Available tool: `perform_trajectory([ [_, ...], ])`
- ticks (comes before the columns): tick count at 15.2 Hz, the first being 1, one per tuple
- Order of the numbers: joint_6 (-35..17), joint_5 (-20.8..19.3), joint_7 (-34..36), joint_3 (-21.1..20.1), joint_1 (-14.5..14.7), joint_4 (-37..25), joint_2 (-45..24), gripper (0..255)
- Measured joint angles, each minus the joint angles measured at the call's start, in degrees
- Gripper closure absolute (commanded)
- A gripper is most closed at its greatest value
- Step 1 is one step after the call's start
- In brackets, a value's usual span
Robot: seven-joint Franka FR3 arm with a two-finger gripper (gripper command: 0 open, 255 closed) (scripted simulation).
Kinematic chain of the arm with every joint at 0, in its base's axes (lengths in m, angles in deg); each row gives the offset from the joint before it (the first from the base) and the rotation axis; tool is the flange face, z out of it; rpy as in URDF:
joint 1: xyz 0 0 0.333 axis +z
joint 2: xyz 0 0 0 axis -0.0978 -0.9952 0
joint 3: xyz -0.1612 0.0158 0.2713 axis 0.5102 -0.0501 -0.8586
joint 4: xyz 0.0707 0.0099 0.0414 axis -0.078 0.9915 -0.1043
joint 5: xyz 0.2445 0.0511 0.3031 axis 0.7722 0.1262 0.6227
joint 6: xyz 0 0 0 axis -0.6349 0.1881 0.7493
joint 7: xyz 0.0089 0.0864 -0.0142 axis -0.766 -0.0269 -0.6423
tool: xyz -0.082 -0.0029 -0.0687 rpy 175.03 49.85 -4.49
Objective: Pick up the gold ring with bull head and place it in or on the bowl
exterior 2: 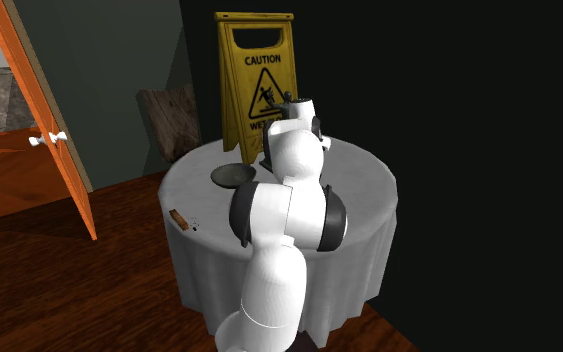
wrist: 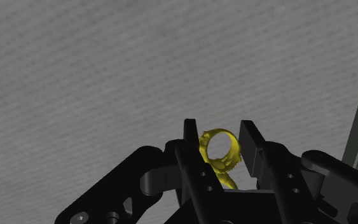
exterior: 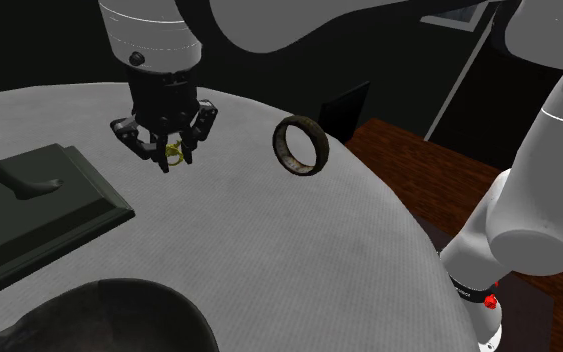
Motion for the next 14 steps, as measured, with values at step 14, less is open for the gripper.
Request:
perform_trajectory([
  [14, 6.37, -0.27, -0.63, -0.19, 0.85, -6.76, -0.81, 255],
])
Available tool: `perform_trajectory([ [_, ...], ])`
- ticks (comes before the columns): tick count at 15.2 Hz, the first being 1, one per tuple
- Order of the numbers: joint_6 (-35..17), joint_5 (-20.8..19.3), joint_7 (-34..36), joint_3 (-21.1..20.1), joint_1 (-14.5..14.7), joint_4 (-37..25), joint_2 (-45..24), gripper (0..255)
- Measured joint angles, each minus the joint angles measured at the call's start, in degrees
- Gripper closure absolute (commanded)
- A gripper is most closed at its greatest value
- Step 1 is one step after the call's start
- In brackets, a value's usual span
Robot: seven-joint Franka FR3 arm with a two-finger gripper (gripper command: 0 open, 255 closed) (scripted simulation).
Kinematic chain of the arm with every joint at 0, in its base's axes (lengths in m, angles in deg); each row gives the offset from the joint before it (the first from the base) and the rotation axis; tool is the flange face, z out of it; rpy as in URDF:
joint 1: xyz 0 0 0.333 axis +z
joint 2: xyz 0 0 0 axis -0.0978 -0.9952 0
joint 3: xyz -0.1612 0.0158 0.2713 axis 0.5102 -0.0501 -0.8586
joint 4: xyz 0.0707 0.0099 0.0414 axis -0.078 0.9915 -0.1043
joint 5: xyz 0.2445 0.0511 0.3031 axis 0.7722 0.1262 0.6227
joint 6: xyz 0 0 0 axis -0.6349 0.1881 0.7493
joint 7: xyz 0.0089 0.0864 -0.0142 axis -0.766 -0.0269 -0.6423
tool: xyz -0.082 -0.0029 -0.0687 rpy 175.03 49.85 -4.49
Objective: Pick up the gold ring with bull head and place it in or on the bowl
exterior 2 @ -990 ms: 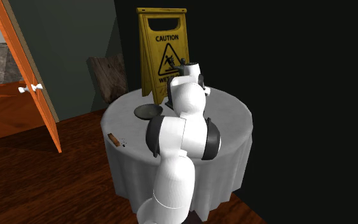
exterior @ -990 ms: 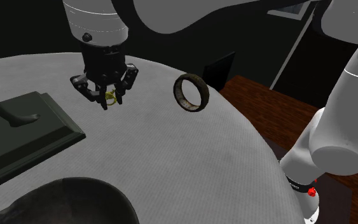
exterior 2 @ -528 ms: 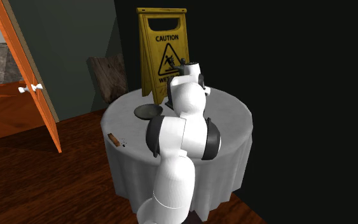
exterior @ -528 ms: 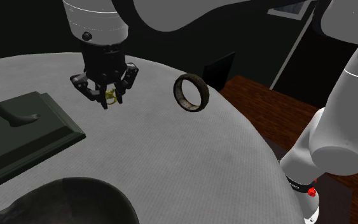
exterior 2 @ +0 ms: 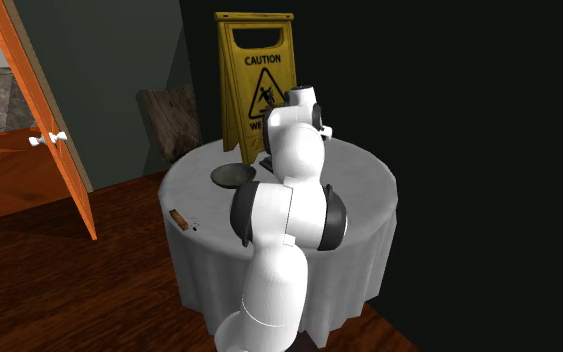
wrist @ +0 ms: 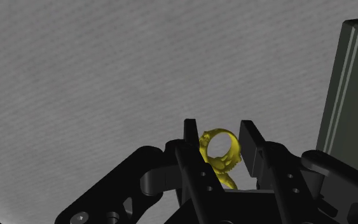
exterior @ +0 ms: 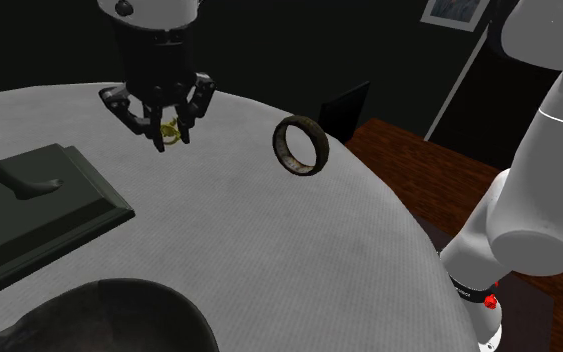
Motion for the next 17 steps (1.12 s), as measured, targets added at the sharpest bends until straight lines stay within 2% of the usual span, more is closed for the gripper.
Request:
perform_trajectory([
  [9, 7.82, -1.49, -0.41, -0.22, 1.96, -9.53, -2.23, 255],
  [14, 13.15, -3.42, -0.38, -0.25, 4.22, -16.89, -4.82, 255],
  [17, 14.27, -4.33, 2.29, -0.94, 6.76, -18.04, -5.57, 255],
])
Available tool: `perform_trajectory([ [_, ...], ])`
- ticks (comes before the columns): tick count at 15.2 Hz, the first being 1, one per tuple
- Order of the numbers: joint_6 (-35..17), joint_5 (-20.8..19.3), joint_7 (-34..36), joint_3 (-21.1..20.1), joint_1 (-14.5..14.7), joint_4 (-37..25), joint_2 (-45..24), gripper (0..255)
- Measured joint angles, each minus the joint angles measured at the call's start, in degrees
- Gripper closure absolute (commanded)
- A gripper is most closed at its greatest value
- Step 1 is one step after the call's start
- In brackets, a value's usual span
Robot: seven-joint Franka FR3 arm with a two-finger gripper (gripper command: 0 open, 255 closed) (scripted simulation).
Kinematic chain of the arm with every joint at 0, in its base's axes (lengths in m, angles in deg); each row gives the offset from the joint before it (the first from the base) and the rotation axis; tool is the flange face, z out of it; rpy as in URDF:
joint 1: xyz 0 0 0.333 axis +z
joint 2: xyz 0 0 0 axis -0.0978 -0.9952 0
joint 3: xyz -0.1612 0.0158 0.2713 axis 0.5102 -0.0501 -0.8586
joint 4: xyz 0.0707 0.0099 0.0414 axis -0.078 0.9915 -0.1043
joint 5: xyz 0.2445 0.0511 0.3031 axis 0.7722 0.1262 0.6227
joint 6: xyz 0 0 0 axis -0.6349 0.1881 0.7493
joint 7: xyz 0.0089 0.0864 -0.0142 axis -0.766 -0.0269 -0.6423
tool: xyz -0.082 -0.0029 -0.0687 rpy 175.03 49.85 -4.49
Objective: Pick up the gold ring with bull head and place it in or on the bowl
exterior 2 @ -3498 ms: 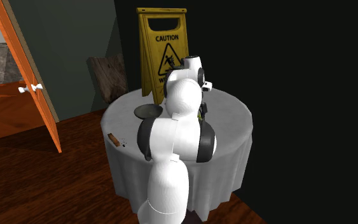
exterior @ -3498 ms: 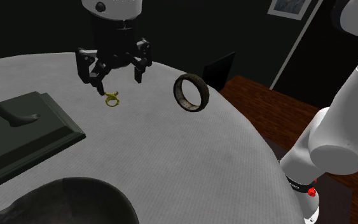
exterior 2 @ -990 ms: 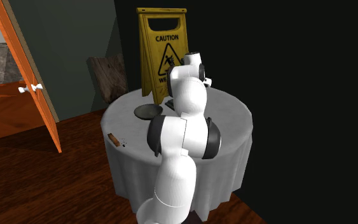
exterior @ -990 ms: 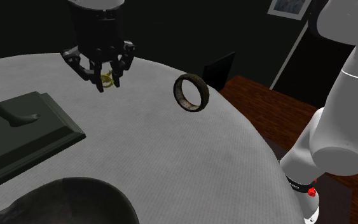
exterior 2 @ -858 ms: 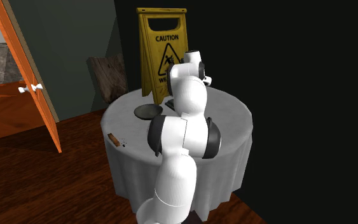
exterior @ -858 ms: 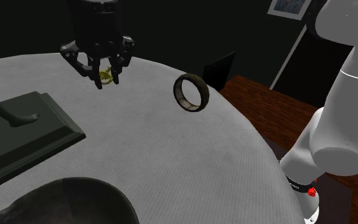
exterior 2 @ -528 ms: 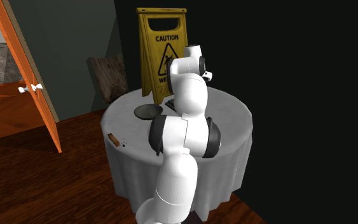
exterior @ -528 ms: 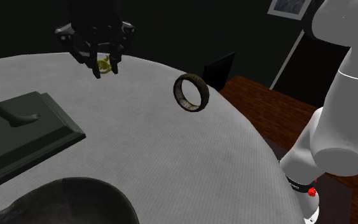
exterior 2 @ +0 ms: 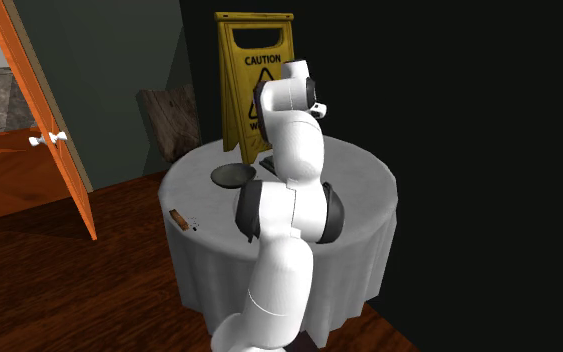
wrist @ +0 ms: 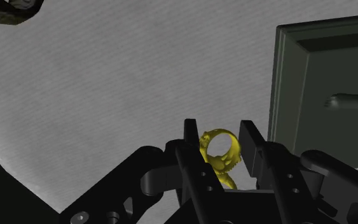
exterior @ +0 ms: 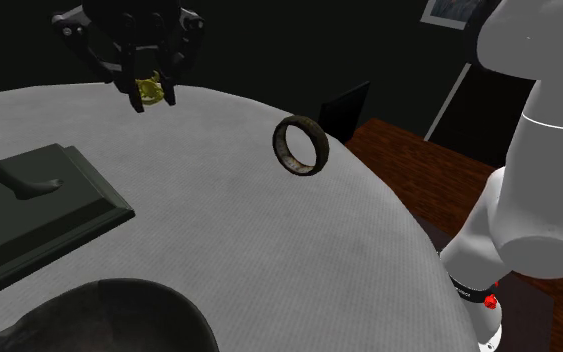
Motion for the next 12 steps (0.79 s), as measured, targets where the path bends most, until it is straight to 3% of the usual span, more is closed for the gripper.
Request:
perform_trajectory([
  [8, 1.78, -1.73, 10.25, -2.68, 8.14, 0.01, -0.54, 255],
  [12, 4.4, -4.34, 15.29, -3.47, 14.24, -3.86, -3.39, 255],
])
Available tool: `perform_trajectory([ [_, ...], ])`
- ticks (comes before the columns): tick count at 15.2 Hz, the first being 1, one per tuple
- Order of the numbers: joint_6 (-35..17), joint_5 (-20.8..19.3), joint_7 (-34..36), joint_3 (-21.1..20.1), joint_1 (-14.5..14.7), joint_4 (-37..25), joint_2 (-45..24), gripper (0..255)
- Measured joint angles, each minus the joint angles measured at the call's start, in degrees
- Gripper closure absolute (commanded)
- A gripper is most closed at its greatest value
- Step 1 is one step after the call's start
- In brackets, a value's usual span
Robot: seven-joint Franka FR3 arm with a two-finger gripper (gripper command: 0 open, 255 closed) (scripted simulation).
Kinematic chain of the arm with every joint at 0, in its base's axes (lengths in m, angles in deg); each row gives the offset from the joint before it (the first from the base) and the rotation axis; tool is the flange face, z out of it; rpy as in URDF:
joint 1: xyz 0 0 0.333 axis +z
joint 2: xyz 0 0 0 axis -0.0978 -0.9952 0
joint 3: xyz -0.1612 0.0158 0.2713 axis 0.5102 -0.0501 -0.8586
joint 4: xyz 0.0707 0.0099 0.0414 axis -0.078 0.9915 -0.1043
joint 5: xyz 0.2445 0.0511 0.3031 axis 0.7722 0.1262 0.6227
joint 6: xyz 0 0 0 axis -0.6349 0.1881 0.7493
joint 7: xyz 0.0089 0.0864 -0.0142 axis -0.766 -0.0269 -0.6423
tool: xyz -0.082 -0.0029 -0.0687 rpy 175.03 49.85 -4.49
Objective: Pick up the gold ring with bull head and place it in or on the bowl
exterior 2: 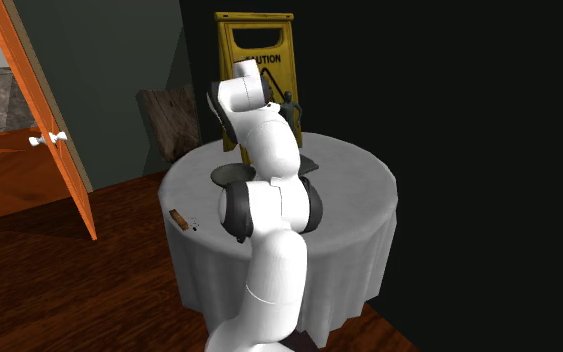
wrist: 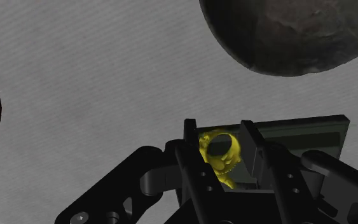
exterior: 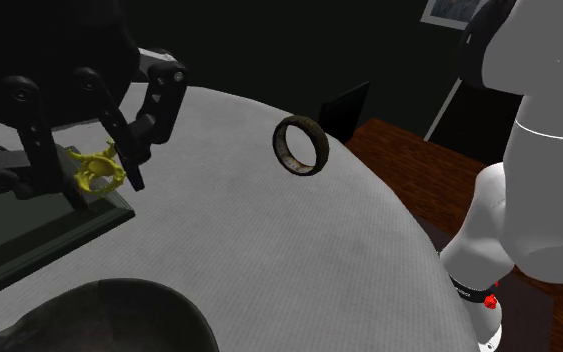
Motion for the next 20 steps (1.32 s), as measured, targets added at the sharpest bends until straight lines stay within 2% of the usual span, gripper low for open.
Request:
perform_trajectory([
  [3, 1.97, -2.26, 4.2, -0.35, 5.52, -3.2, -2.62, 255],
  [6, 5.19, -5.38, 7.29, 0.09, 12.19, -9.39, -6.55, 255],
  [8, 8.59, -8.74, 9.06, 1.27, 19.17, -17.07, -11.18, 255],
  [9, 8.76, -9.04, 9.62, 1.32, 20.04, -17.43, -11.56, 255],
  [12, 5.94, -8.21, 10.92, 0.78, 18.5, -13.27, -10.77, 255],
  [17, -0.44, -5.46, 12.48, -0.64, 13.32, -2.75, -7.21, 255],
  [20, -3.47, -4.57, 13.08, -1.02, 11.48, 1.54, -6.1, 255],
])
